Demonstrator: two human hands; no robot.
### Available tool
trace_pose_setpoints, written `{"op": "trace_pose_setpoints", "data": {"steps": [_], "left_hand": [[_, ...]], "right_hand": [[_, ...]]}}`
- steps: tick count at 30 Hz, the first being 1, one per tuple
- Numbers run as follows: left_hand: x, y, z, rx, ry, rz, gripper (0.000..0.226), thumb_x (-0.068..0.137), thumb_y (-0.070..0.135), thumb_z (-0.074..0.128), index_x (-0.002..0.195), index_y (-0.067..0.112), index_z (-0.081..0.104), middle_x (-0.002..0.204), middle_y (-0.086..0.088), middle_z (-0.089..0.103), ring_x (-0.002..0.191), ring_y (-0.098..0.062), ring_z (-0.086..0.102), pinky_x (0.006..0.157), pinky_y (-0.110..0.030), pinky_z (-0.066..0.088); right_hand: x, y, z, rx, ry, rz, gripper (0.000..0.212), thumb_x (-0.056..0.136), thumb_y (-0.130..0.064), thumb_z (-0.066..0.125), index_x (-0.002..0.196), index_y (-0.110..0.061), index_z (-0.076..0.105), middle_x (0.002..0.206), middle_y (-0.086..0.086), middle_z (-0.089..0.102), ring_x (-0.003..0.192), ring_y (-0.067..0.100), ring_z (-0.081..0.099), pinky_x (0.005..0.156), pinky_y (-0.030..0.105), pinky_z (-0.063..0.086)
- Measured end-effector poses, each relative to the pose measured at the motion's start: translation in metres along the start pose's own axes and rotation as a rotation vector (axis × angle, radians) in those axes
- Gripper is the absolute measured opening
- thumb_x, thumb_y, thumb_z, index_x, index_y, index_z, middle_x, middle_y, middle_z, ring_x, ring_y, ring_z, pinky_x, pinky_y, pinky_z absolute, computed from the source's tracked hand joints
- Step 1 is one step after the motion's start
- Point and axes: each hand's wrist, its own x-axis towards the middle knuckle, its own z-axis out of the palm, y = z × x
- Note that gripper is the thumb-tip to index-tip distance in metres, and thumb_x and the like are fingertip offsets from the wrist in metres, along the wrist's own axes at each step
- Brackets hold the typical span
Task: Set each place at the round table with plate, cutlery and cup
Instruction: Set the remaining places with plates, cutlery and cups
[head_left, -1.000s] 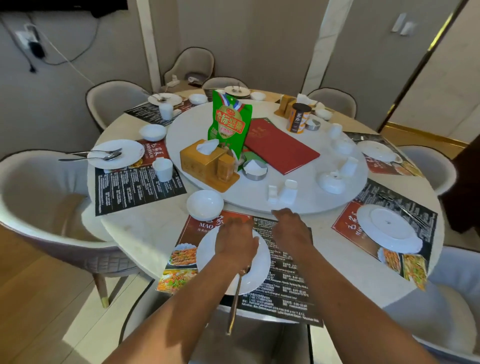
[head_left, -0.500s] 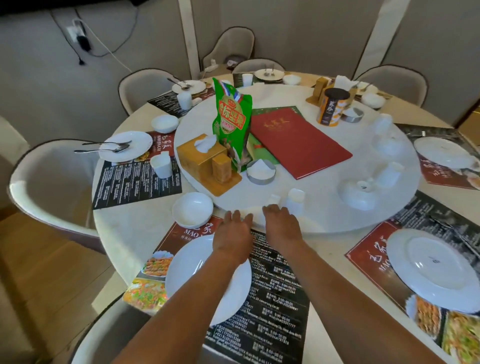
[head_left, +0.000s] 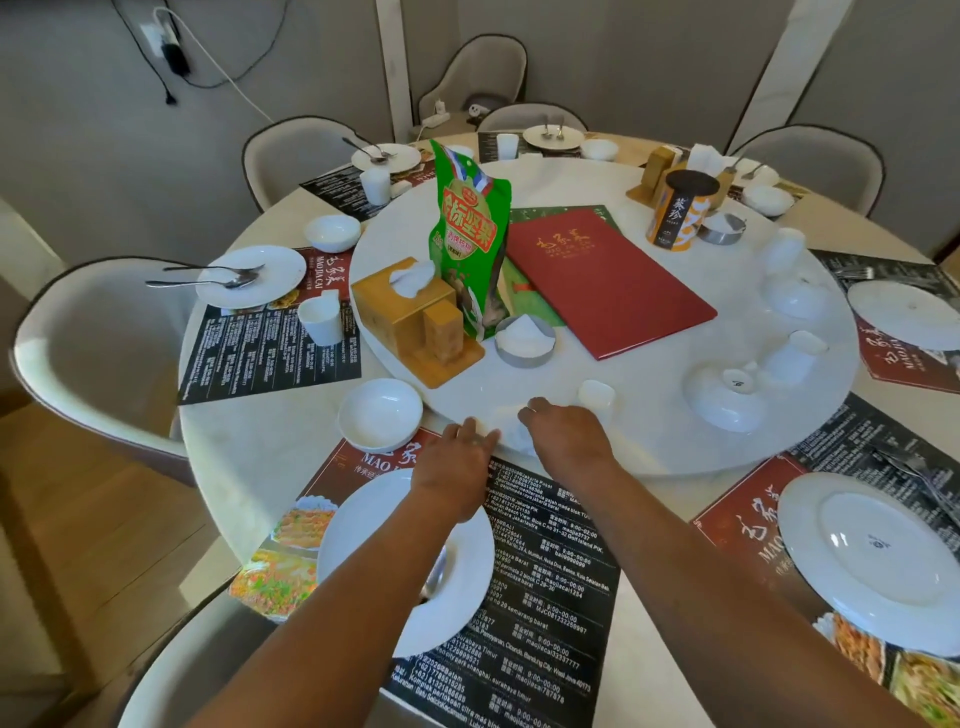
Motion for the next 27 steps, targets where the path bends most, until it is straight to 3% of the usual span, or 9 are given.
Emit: {"op": "trace_pose_setpoints", "data": {"steps": [3,7,13,18,23,27], "left_hand": [[-0.011,-0.003,0.0,-0.023,0.1,0.002,0.05,0.097,0.026,0.056,0.145,0.024,0.044,0.145,-0.008,0.046,0.132,-0.029,0.044,0.104,-0.042,0.043],[-0.035,-0.006,0.007,-0.125,0.229,-0.029,0.019,0.094,0.028,0.056,0.112,0.026,0.063,0.115,-0.002,0.065,0.109,-0.026,0.059,0.084,-0.035,0.048],[-0.058,0.004,0.019,-0.208,0.108,-0.051,0.048,0.093,0.051,0.059,0.135,0.028,0.057,0.14,-0.002,0.053,0.128,-0.024,0.049,0.101,-0.04,0.047],[-0.063,0.01,0.021,-0.204,0.08,-0.055,0.05,0.095,0.051,0.056,0.138,0.026,0.053,0.15,-0.002,0.041,0.133,-0.025,0.044,0.101,-0.041,0.047],[-0.063,0.01,0.022,-0.192,0.076,-0.055,0.05,0.096,0.051,0.055,0.139,0.026,0.053,0.148,-0.002,0.043,0.133,-0.025,0.046,0.1,-0.041,0.047],[-0.06,0.012,0.021,-0.209,0.107,-0.064,0.049,0.094,0.053,0.057,0.135,0.026,0.056,0.14,-0.003,0.05,0.127,-0.025,0.049,0.1,-0.04,0.048]], "right_hand": [[-0.02,-0.006,0.002,0.074,0.072,0.025,0.028,0.091,-0.024,0.065,0.118,-0.019,0.059,0.11,0.001,0.066,0.094,0.026,0.067,0.067,0.034,0.047],[-0.056,-0.017,0.015,0.217,0.093,0.112,0.04,0.095,-0.045,0.06,0.13,-0.025,0.061,0.116,0.0,0.064,0.106,0.024,0.058,0.082,0.038,0.049],[-0.079,-0.031,0.031,0.462,0.051,0.254,0.046,0.093,-0.042,0.066,0.137,-0.028,0.06,0.128,-0.001,0.063,0.117,0.021,0.059,0.097,0.035,0.046],[-0.077,-0.046,0.035,0.478,0.091,0.304,0.04,0.091,-0.039,0.069,0.13,-0.027,0.066,0.118,-0.001,0.068,0.104,0.02,0.063,0.088,0.033,0.05],[-0.074,-0.047,0.038,0.452,0.109,0.295,0.041,0.09,-0.046,0.067,0.127,-0.027,0.067,0.114,-0.001,0.068,0.102,0.02,0.064,0.084,0.032,0.05],[-0.071,-0.032,0.029,0.371,0.24,0.314,0.038,0.093,-0.044,0.058,0.121,-0.021,0.067,0.108,0.0,0.067,0.1,0.022,0.061,0.078,0.035,0.052]]}}
